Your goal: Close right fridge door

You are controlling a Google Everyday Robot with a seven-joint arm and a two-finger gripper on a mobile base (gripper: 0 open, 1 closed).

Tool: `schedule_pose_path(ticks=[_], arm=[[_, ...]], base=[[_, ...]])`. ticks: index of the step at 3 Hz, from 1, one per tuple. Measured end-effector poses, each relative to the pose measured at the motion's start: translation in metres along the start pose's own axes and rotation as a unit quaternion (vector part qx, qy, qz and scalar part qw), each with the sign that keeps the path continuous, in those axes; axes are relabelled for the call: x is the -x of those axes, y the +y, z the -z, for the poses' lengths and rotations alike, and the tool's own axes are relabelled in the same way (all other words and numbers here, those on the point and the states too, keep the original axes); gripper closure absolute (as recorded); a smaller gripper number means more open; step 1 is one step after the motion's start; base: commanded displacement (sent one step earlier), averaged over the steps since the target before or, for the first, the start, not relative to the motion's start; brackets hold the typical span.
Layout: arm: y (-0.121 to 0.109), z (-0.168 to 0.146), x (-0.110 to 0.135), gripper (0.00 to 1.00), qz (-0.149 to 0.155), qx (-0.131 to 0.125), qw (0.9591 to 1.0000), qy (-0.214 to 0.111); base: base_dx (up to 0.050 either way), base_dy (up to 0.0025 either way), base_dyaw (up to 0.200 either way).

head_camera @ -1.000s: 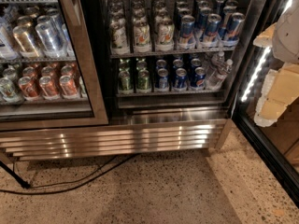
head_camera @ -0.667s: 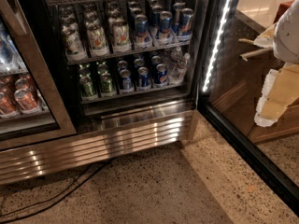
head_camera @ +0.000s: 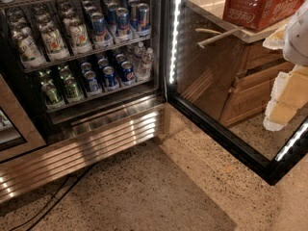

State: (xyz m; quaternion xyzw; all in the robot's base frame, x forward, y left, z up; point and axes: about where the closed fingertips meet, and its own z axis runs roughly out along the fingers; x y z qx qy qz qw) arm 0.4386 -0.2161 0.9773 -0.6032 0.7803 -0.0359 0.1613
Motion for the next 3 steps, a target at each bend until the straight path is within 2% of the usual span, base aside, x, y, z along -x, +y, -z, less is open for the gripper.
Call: schedule_pose_path(ticks=[1,3], arm=[[0.0,0.0,0.0,0.0,0.0,0.0,1.0,0.0],[0.0,0.0,0.0,0.0,0.0,0.0,1.0,0.0]], base=[[-0.05,0.00004,0.0],[0.0,-0.00004,-0.2]])
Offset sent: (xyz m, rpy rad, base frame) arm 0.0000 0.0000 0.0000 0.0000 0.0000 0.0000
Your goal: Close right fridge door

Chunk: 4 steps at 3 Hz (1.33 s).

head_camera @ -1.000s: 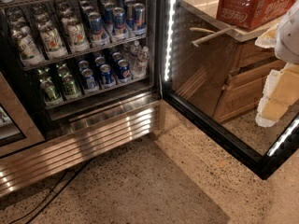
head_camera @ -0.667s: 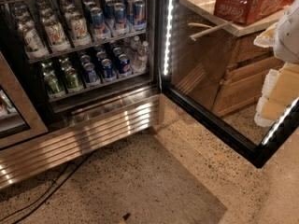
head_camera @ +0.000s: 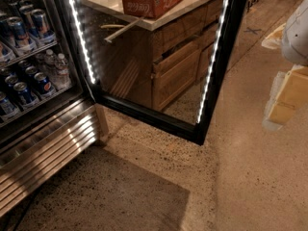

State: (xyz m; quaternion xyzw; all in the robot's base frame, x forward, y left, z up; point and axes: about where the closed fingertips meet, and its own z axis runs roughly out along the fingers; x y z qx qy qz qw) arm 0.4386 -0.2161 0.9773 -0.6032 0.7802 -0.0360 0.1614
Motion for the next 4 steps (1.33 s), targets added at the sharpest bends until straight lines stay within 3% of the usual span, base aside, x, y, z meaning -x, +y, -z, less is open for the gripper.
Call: schedule_pose_path(ticks=[2,3,4], arm=[[0.0,0.0,0.0,0.0,0.0,0.0,1.0,0.0],[0.0,0.0,0.0,0.0,0.0,0.0,1.0,0.0],[0.0,0.0,0.0,0.0,0.0,0.0,1.0,0.0]], base=[[0.05,0.0,0.0],[0.0,0.0,-0.196],[0.05,-0.00003,0.001]])
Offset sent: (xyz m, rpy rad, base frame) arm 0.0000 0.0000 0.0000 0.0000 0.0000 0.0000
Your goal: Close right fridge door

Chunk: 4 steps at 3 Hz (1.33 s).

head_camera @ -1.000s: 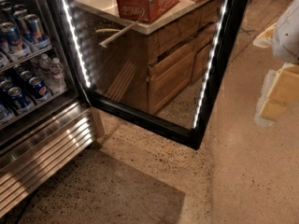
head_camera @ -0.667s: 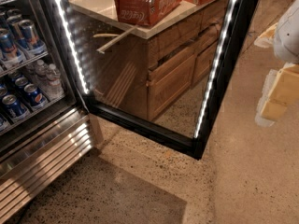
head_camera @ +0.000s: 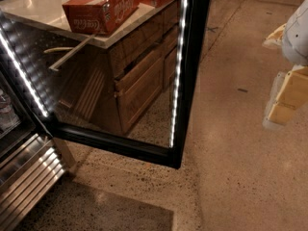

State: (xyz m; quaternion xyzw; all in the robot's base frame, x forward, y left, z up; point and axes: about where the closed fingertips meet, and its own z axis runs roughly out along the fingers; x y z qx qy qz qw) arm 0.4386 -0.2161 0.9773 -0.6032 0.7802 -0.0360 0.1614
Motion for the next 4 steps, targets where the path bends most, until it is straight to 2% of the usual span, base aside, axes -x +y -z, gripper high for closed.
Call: schedule_pose_path(ticks=[2,4], arm=[[0.0,0.0,0.0,0.0,0.0,0.0,1.0,0.0],[-0.0023,0.0013,0.0025,0.0,-0.002,-0.007,1.0,0.006]], base=[[0.05,0.00001,0.0],[0.0,0.0,0.0]])
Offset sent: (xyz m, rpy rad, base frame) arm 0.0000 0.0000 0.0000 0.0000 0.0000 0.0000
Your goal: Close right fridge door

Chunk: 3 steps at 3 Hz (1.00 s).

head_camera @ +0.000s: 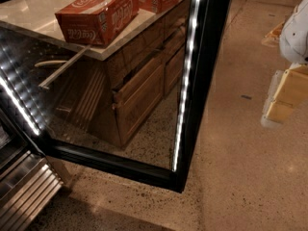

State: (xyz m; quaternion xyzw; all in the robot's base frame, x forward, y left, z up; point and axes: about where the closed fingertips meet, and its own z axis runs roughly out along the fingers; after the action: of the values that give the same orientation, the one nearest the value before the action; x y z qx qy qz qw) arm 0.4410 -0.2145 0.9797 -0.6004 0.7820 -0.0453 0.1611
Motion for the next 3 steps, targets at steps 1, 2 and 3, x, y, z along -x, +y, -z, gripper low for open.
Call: schedule_pose_path(ticks=[1,2,3], arm=[[-0.001,0.0006,0.0011,0.0,-0.001,-0.003,1.0,0.003],[-0.001,0.0006,0.0011,0.19,-0.001,-0.003,1.0,0.003],[-0.001,0.0006,0.0011,0.42,-0.001,-0.003,1.0,0.003]], base=[[0.0,0.0,0.0],[0.0,0.0,0.0],[0.0,0.0,0.0]])
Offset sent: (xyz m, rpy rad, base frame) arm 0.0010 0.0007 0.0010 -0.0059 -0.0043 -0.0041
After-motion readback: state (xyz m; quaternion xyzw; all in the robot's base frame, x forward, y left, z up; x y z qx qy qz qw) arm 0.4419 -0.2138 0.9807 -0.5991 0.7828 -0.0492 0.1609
